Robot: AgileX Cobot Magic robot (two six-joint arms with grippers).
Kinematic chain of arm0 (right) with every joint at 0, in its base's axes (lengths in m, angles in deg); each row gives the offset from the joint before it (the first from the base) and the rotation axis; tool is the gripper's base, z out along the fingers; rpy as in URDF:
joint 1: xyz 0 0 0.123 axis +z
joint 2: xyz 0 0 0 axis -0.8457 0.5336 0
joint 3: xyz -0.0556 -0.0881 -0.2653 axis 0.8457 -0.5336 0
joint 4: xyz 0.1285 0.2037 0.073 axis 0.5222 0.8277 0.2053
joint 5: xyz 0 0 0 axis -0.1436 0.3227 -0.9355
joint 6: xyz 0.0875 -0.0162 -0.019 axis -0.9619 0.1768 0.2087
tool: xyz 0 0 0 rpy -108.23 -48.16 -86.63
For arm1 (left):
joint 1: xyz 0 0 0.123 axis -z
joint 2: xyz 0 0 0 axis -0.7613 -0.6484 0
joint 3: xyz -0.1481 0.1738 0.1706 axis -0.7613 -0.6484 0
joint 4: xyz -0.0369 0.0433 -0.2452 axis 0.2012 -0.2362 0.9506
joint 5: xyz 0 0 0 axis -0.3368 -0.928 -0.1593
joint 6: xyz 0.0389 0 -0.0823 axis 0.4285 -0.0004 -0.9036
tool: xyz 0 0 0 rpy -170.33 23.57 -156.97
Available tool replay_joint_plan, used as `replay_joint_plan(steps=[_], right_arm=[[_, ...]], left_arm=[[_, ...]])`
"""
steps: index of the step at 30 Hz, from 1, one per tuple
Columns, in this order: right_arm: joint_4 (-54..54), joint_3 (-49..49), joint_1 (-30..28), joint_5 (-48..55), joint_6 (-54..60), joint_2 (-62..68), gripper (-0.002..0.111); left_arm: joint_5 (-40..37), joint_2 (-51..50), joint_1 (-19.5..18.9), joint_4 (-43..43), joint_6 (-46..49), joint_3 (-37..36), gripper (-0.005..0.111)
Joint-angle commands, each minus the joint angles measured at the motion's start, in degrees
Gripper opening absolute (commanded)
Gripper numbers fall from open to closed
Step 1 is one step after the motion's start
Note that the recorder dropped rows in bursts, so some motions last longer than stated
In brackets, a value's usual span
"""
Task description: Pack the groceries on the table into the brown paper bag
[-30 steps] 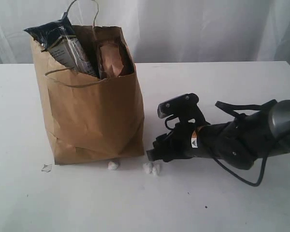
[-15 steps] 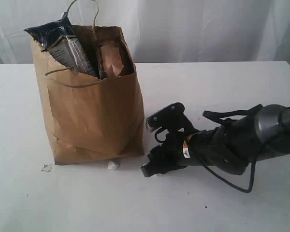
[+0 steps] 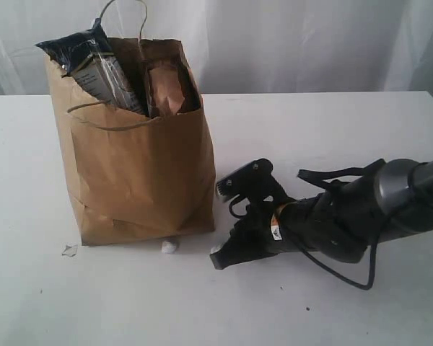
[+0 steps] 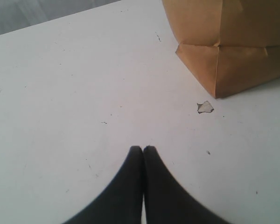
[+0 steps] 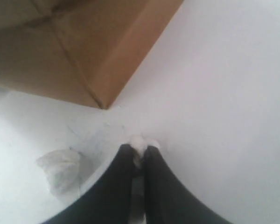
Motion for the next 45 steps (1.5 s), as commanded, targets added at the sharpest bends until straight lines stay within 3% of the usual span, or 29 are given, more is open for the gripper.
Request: replay_joint_plan(steps=[1,5,12,25,38,45], right_arm=[[0.2,0.0,0.1,11.3,-1.8,-5.0,0.000],[0.1,0.0,0.1,22.3,-1.5,-11.8,0.000],[5.5,0.0,0.1,28.8,5.7,-21.7,0.000],[36.4,9.3,-3.1,48.1,29.0,-24.2,0.000],[47.0,23.9,-3.3,65.9,29.9,-24.2,0.000],[58.2,31.2,-3.3,67.1,30.2,-24.2,0.000]], left_arm=[[-0.2,0.3,0.3,0.6,0.0,-0.2,0.000],[-0.2,0.3,0.3,0.6,0.0,-0.2,0.000],[-0.2,0.3,0.3,0.6,0.0,-0.2,0.000],[-0.2,0.3,0.3,0.6,0.0,-0.2,0.000],[-0.2,0.3,0.3,0.6,0.0,-0.2,0.000],[-0.2,0.3,0.3,0.6,0.0,-0.2,0.000]])
